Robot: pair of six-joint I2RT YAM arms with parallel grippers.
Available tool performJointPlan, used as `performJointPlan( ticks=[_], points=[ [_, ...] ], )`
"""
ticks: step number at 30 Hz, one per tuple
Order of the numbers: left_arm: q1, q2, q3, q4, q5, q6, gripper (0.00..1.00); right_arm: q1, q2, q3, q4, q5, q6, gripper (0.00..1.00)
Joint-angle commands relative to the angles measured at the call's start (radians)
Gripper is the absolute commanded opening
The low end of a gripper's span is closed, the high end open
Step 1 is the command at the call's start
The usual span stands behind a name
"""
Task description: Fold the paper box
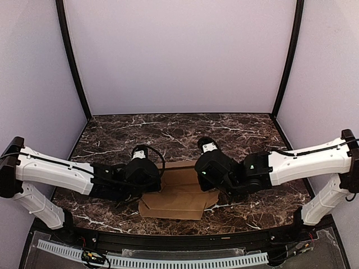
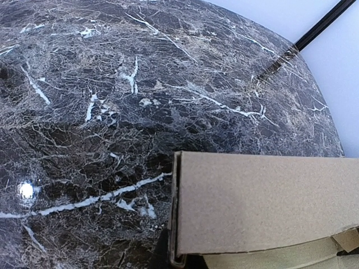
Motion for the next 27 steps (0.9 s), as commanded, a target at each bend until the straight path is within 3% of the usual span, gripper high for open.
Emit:
performJointPlan(
  ticks=[1, 20, 24, 27],
  points=[
    [0.005, 0.018, 0.036, -0.041, -0.053, -0.054, 0.01, 0.023, 0.019, 0.021, -0.018, -0.005, 0.046, 0.30],
    [0.005, 0.035, 0.054, -0.062, -0.062, -0.062, 0.01, 0.040, 0.052, 0.042, -0.019, -0.023, 0.063, 0.36],
    [0.005, 0.032, 0.051, -0.065, -0.062, -0.066, 0.01, 0.040, 0.044, 0.032, -0.023, -0.020, 0.073, 0.29],
    [0.005, 0.032, 0.054, -0.071, -0.061, -0.072, 0.01, 0.040, 0.045, 0.031, -0.025, -0.014, 0.073, 0.14]
  ],
)
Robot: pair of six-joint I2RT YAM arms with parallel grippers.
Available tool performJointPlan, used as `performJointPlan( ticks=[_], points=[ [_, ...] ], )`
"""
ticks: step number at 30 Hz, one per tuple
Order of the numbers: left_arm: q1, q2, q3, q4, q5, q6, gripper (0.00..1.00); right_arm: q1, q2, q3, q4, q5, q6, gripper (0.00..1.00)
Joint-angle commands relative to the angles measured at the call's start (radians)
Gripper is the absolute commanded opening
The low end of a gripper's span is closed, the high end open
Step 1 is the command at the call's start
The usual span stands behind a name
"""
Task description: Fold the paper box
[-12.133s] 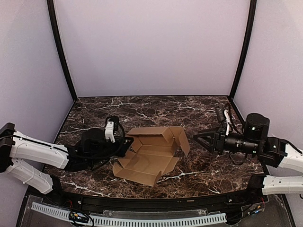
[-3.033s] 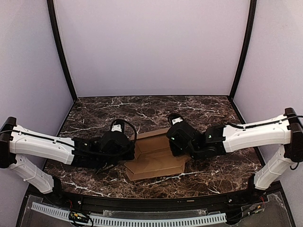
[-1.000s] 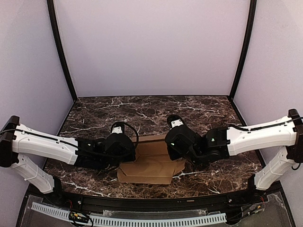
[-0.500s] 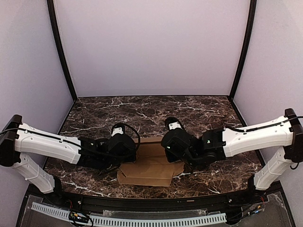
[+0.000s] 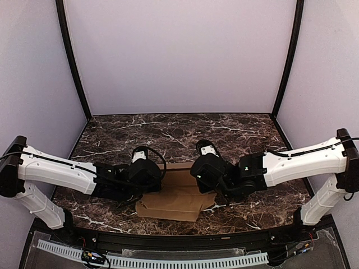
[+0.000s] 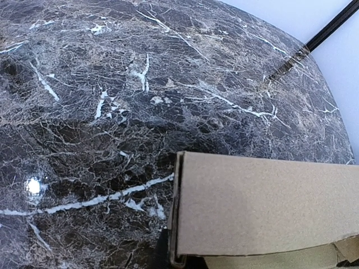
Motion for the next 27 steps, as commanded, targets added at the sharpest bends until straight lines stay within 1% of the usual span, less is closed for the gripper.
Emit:
performJointPlan(
  ticks=[1, 3, 9, 10, 11, 12, 13, 14, 15, 16, 17, 19, 23, 27],
  points=[
    [0.005, 0.000, 0.032, -0.022, -0.036, -0.036, 0.01, 0.023, 0.000, 0.005, 0.006, -0.013, 0.021, 0.09],
    [0.005, 0.002, 0.036, -0.022, -0.030, -0.025, 0.01, 0.023, 0.001, 0.006, 0.003, -0.006, 0.020, 0.00],
    [0.005, 0.012, 0.041, 0.002, 0.012, 0.006, 0.01, 0.021, 0.011, 0.017, -0.003, 0.005, 0.008, 0.00],
    [0.005, 0.013, 0.043, 0.012, 0.028, 0.014, 0.02, 0.020, 0.013, 0.020, -0.003, 0.009, 0.004, 0.00],
    [0.005, 0.015, 0.048, 0.014, 0.035, 0.026, 0.05, 0.021, 0.014, 0.022, -0.002, 0.012, 0.000, 0.00],
    [0.005, 0.017, 0.050, 0.017, 0.049, 0.032, 0.11, 0.018, 0.014, 0.022, -0.003, 0.015, -0.002, 0.00],
    [0.005, 0.019, 0.054, 0.017, 0.055, 0.043, 0.14, 0.016, 0.014, 0.022, -0.003, 0.016, -0.007, 0.00],
    [0.005, 0.017, 0.054, 0.017, 0.071, 0.048, 0.21, 0.011, 0.014, 0.021, -0.004, 0.017, -0.013, 0.00],
    [0.005, 0.015, 0.053, 0.017, 0.077, 0.060, 0.25, 0.006, 0.013, 0.019, -0.003, 0.018, -0.020, 0.00],
    [0.005, 0.007, 0.046, 0.016, 0.093, 0.066, 0.32, 0.002, 0.012, 0.016, 0.000, 0.021, -0.031, 0.00],
    [0.005, 0.001, 0.042, 0.016, 0.103, 0.083, 0.35, -0.005, 0.010, 0.011, 0.003, 0.023, -0.043, 0.00],
    [0.005, -0.015, 0.028, 0.013, 0.139, 0.109, 0.44, -0.024, 0.003, -0.006, 0.023, 0.019, -0.075, 0.00],
    [0.005, -0.052, -0.006, 0.015, 0.191, 0.158, 0.51, -0.061, -0.017, -0.054, 0.105, -0.009, -0.132, 0.00],
    [0.005, -0.100, -0.033, 0.005, 0.194, 0.188, 0.53, -0.089, -0.017, -0.084, 0.178, -0.040, -0.179, 0.00]
  ],
)
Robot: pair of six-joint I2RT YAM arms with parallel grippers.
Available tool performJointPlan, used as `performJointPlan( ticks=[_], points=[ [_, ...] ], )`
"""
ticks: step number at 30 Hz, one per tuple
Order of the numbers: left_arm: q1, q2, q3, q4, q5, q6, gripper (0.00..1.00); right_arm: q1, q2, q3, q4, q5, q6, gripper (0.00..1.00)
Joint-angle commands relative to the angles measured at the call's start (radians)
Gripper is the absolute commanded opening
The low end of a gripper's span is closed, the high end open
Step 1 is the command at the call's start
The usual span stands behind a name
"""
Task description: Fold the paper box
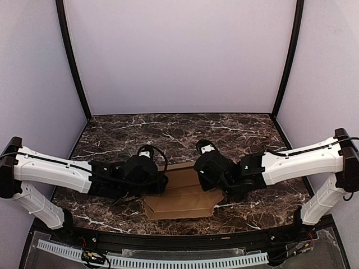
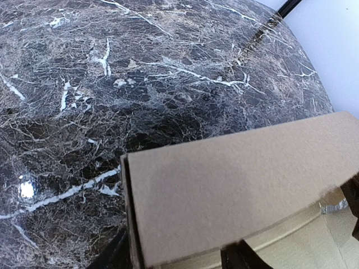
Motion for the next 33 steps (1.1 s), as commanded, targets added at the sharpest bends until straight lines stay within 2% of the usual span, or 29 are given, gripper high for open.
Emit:
performJointPlan(
  ticks=[1, 8, 13, 16, 24, 29, 33],
  points=[
    [0.003, -0.074, -0.035, -0.018, 0.029, 0.071, 0.54, -0.030, -0.018, -0.037, 0.122, -0.040, -0.070, 0.00],
    [0.004, -0.140, 0.011, -0.104, 0.035, 0.201, 0.59, -0.068, -0.021, -0.099, 0.268, -0.116, -0.196, 0.00],
    [0.005, -0.190, 0.055, -0.238, -0.008, 0.301, 0.63, -0.091, -0.047, -0.241, 0.550, -0.218, -0.398, 0.00],
    [0.009, -0.254, 0.061, -0.263, -0.026, 0.381, 0.64, -0.112, -0.046, -0.303, 0.713, -0.301, -0.484, 0.00],
    [0.036, -0.344, 0.062, -0.240, 0.030, 0.522, 0.64, -0.170, 0.050, -0.413, 1.121, -0.576, -0.723, 0.00],
    [0.051, -0.317, 0.041, -0.174, 0.111, 0.566, 0.62, -0.208, 0.152, -0.408, 1.260, -0.758, -0.774, 0.00],
    [0.054, -0.258, 0.048, -0.117, 0.185, 0.586, 0.59, -0.213, 0.220, -0.437, 1.436, -0.825, -0.819, 0.00]
  ],
)
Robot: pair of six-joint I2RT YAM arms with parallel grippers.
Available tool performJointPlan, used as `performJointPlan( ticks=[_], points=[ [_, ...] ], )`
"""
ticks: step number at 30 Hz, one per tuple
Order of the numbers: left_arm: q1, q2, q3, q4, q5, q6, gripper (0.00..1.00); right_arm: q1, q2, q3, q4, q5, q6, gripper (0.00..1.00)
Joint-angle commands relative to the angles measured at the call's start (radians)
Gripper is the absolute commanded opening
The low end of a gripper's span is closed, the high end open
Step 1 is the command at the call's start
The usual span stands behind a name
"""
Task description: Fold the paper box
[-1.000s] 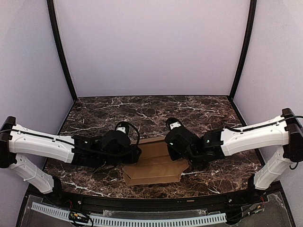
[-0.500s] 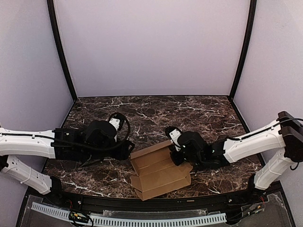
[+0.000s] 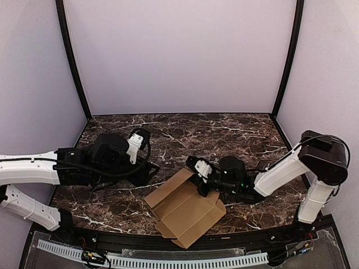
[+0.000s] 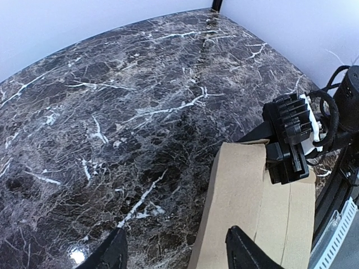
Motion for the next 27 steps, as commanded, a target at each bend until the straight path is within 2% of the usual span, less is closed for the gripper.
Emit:
performJointPlan(
  ticks=[1, 8, 21, 27],
  points=[
    [0.007, 0.065, 0.005, 0.060, 0.095, 0.052, 0.59, -0.011, 0.067, -0.032, 0.284, -0.139, -0.082, 0.00],
    [0.014, 0.172, 0.017, 0.141, 0.179, 0.042, 0.55, -0.012, 0.164, -0.001, 0.341, -0.140, -0.067, 0.00],
    [0.020, 0.342, 0.052, 0.193, 0.213, 0.011, 0.49, -0.011, 0.239, -0.007, 0.420, -0.149, -0.011, 0.00],
    [0.030, 0.373, 0.060, 0.185, 0.203, -0.005, 0.48, -0.011, 0.244, -0.022, 0.430, -0.163, 0.007, 0.14]
  ],
)
